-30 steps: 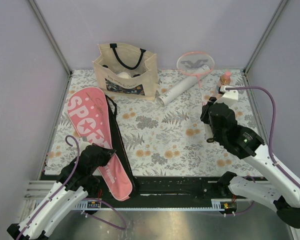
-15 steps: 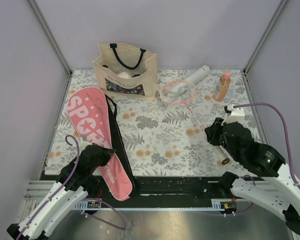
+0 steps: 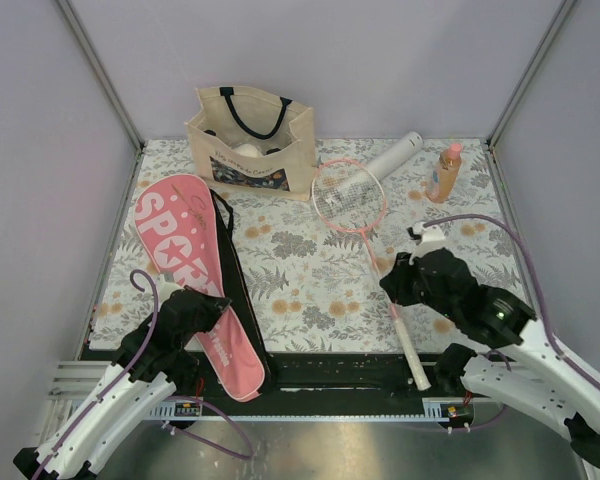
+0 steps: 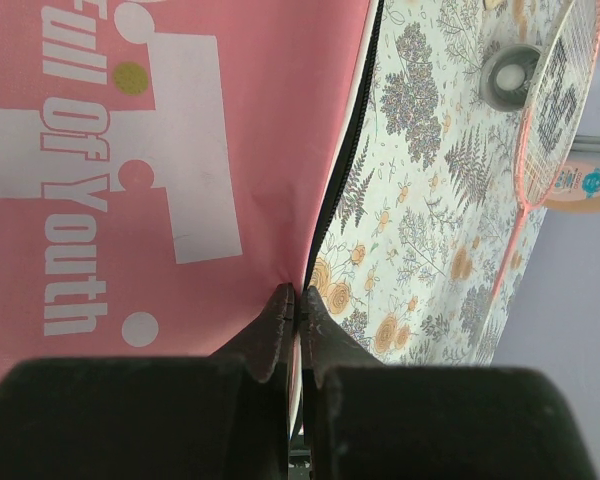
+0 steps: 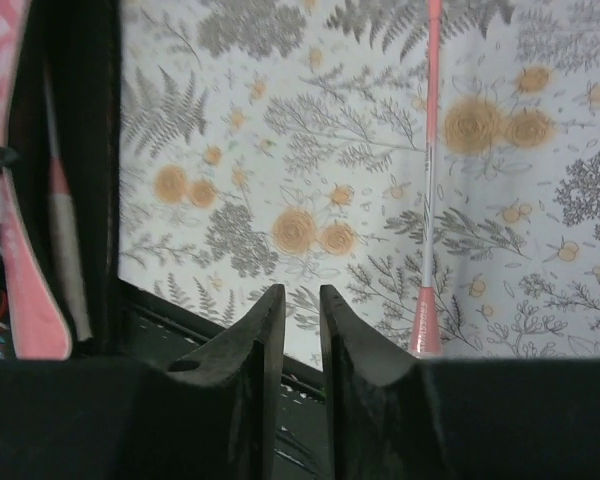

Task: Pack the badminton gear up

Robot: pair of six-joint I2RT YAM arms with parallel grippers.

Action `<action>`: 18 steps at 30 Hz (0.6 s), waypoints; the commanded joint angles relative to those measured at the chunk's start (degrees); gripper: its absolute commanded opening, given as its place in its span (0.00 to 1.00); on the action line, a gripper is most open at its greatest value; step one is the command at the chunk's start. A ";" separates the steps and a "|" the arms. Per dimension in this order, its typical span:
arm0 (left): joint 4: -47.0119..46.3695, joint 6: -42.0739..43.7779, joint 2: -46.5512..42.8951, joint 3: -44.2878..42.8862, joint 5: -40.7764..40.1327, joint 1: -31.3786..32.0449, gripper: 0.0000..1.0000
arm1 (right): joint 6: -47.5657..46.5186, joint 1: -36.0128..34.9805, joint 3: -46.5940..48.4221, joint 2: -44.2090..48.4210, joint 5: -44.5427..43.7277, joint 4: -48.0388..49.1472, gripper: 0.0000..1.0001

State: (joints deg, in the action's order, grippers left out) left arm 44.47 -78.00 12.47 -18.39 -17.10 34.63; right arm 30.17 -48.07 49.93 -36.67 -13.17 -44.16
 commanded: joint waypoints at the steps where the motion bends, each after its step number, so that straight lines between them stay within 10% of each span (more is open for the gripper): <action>1: -2.46 0.48 0.10 -2.79 -2.06 0.08 0.00 | -3.54 -0.27 -3.87 -7.78 -0.78 4.61 0.37; 8: -2.54 0.91 0.10 -2.88 -1.71 0.08 0.00 | -9.60 3.42 -2.39 -25.10 -5.48 8.82 0.54; 18: -2.54 0.21 -0.16 -2.79 -1.00 0.08 0.00 | -14.09 9.23 -0.46 -41.55 -1.16 14.80 0.49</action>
State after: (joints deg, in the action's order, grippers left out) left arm 44.47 -77.82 12.47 -18.39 -17.06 34.63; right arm 19.18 -39.75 46.39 -75.79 -15.00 -33.45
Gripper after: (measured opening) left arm 0.027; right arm 0.518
